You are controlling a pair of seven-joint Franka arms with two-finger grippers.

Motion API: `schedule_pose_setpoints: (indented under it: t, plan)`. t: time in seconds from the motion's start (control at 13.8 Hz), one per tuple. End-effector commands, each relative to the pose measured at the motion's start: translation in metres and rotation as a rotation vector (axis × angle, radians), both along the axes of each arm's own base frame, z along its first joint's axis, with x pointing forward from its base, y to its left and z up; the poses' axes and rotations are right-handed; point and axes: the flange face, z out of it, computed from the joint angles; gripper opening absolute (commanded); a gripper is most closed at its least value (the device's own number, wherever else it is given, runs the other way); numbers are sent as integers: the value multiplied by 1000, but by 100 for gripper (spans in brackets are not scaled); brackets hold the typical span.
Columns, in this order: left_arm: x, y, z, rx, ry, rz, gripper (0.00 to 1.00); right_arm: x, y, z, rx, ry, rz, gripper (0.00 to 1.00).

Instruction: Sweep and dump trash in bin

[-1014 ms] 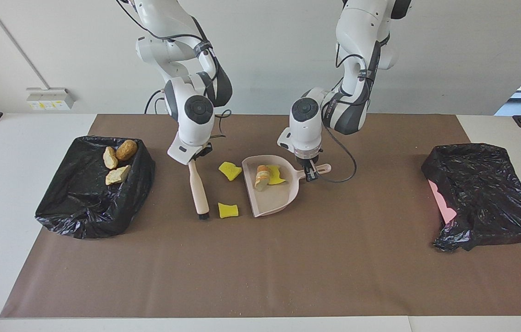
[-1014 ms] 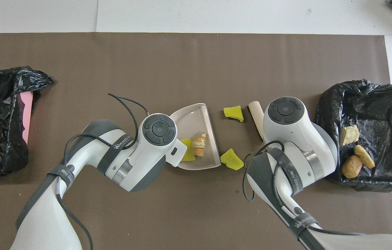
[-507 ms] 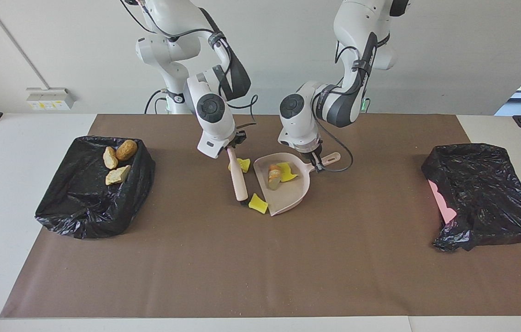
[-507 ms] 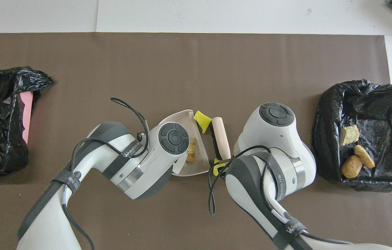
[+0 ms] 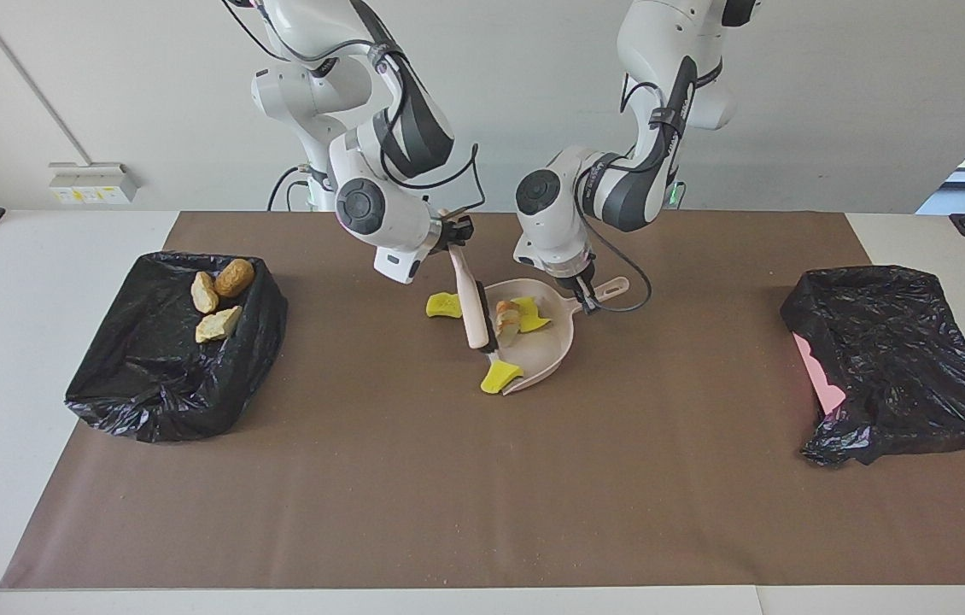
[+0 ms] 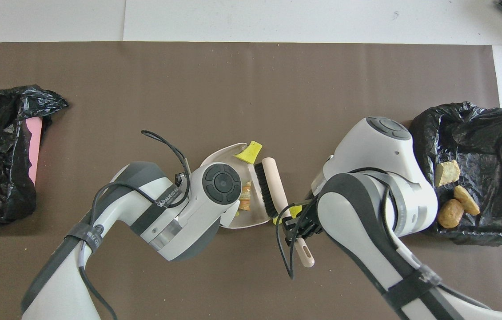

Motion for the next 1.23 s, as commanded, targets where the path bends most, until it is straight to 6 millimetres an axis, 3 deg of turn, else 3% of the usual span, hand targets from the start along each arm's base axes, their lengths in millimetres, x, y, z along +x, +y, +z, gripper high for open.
schedule_pose_setpoints:
  t: [0.0, 0.07, 0.14, 0.29, 0.51, 0.8, 1.16]
  plan:
    - [-4, 5, -1, -21, -41, -17, 0, -7, -66, 35, -26, -2, 55, 0]
    - [-4, 4, -1, -23, -43, -18, 0, -16, -78, 29, -193, -38, 133, 0]
    - [-5, 5, -1, -22, -42, -17, 0, -34, -73, 18, -306, -83, 165, 0]
    - [-5, 5, -1, -21, -41, -17, 0, -71, -80, -6, -404, -143, 122, 0]
    - [-12, 9, -5, -1, -21, -16, 0, -94, -82, -33, -469, -90, 87, 0]
    - [-28, 10, 1, 60, 15, -18, 0, -98, -53, -47, -324, -57, 2, 0]
    - [-46, -3, 8, 106, 23, -30, 0, -100, 20, -62, -104, -43, -154, 0]
